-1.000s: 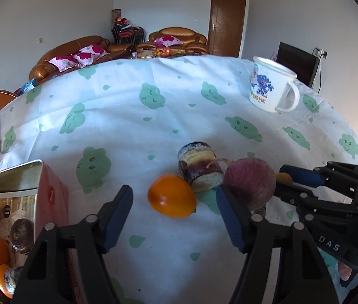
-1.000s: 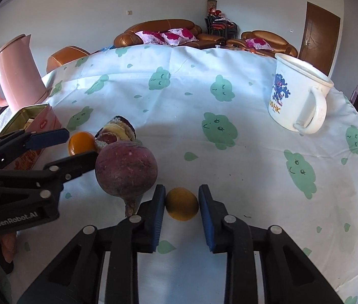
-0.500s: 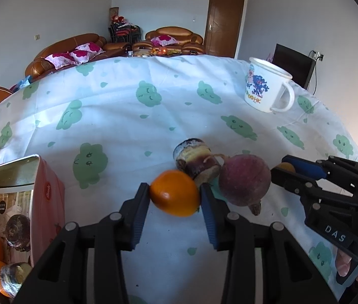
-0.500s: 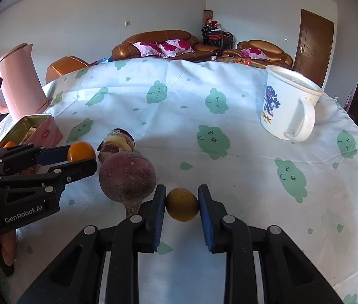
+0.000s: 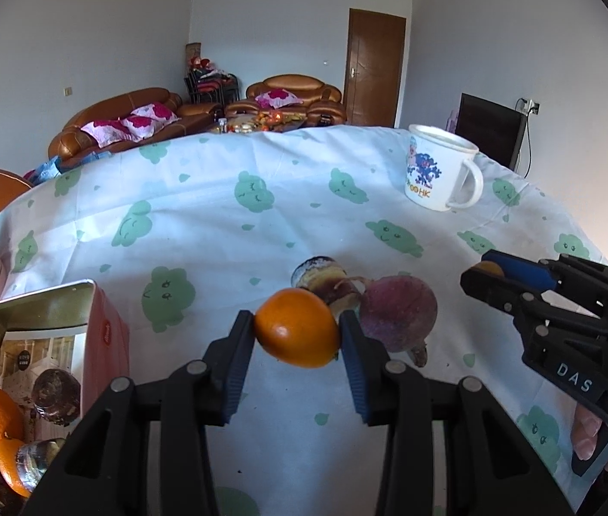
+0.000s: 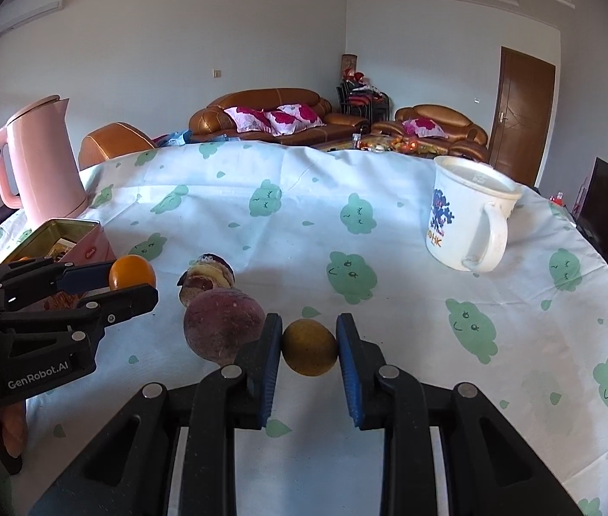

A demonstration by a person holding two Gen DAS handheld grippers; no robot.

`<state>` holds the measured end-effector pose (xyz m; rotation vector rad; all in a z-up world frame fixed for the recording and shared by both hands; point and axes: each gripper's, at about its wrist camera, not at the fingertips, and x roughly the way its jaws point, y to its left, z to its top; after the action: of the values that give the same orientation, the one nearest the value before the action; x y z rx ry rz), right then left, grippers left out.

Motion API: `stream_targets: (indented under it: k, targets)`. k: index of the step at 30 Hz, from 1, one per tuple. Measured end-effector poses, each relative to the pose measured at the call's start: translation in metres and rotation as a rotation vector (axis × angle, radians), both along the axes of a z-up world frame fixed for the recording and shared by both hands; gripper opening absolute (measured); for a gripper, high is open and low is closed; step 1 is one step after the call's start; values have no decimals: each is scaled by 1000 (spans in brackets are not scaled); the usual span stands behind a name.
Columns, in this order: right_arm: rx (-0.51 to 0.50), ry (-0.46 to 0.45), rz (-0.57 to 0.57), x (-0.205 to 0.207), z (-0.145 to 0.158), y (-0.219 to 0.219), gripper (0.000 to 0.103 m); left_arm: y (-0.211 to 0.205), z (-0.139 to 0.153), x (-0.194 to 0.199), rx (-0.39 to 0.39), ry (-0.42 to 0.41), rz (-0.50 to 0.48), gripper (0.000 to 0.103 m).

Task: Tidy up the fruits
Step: 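Grasp an orange with the left tool while the right tool grasps a small yellow fruit, then lift the orange with the left tool while the right tool lifts the yellow fruit toward the tin box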

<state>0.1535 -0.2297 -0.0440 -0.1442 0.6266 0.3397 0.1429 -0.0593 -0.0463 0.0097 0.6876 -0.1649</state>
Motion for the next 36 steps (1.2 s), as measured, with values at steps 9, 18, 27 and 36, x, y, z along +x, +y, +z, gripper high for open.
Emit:
stream_targets:
  k: [9,18,27,36]
  targets:
    - [7,-41,-8,-6,3,-2,28,-1,8,-12,9,-75,3,42]
    - [10,-67,-14,-10,6,-3,28,-2,13,-21,26,-122,7,42]
    - [23,-100,-20,-16,10,-6,28,-3,16,-31,35,-164,7,42]
    - [45,-143,-27,-22,14,-10,28,-4,19,-39,42,-195,13,42]
